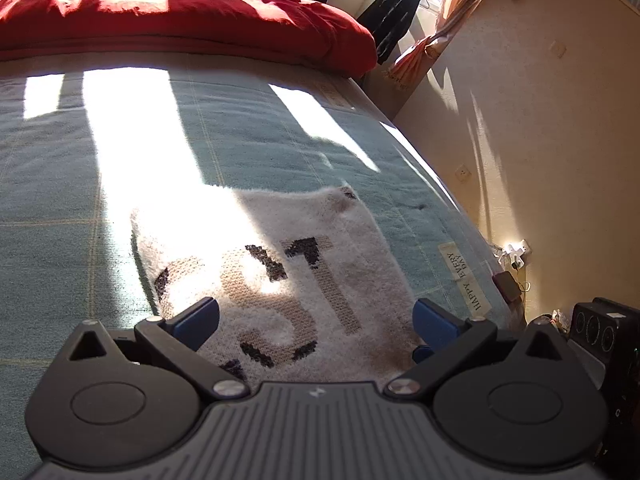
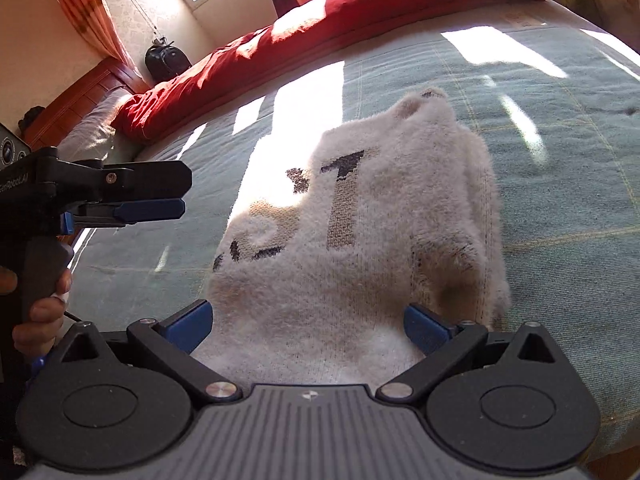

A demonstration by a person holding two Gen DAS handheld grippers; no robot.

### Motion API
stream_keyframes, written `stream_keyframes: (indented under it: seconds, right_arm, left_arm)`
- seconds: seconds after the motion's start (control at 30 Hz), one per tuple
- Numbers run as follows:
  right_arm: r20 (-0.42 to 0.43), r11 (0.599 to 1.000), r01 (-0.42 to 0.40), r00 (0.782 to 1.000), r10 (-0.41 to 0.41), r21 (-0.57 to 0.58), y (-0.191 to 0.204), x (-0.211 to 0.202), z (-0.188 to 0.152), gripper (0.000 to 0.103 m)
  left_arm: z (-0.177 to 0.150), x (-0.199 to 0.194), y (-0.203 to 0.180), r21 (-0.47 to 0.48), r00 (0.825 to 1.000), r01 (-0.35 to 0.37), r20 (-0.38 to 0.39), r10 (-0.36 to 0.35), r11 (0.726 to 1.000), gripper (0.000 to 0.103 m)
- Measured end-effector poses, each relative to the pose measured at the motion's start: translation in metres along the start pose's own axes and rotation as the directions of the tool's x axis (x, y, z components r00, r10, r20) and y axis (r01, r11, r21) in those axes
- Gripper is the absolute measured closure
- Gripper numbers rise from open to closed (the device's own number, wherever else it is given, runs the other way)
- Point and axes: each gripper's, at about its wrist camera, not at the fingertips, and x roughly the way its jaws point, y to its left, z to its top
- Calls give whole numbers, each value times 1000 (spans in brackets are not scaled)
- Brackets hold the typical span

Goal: Fold clothes

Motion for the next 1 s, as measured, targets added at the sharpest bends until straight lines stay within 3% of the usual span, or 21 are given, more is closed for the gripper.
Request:
stream_keyframes:
  seconds: [0.17, 0.33, 0.53, 0.63, 0.93, 1.0]
  right_arm:
    - [99, 999, 25, 995, -21, -41, -4, -13, 23, 0]
    - [53, 999, -1, 999, -1, 35, -25, 9, 35, 0]
    - [66, 997, -24, 998, 19, 69, -38, 16, 28, 0]
    - [67, 998, 32, 997, -36, 60, -37, 11, 25, 0]
    - [63, 988, 69, 995, -79, 141, -62, -11, 7, 0]
    - [77, 985, 80, 993, -93, 153, -65, -16, 7, 0]
  left_arm:
    - [0, 3, 3, -21, 1000, -6, 2, 6, 1000, 1]
    - [-1, 6, 10, -52, 1000, 21, -11, -22, 998, 1]
    - [-3, 34, 10, -69, 995, 57, -73, -62, 996, 0]
    - [-10, 51, 17, -113, 993, 57, -101, -68, 992, 1]
    - [-11, 50, 7, -70, 993, 27, -113, -35, 997, 1]
    - [-10, 48, -3, -53, 992, 48, -117, -54, 997, 1]
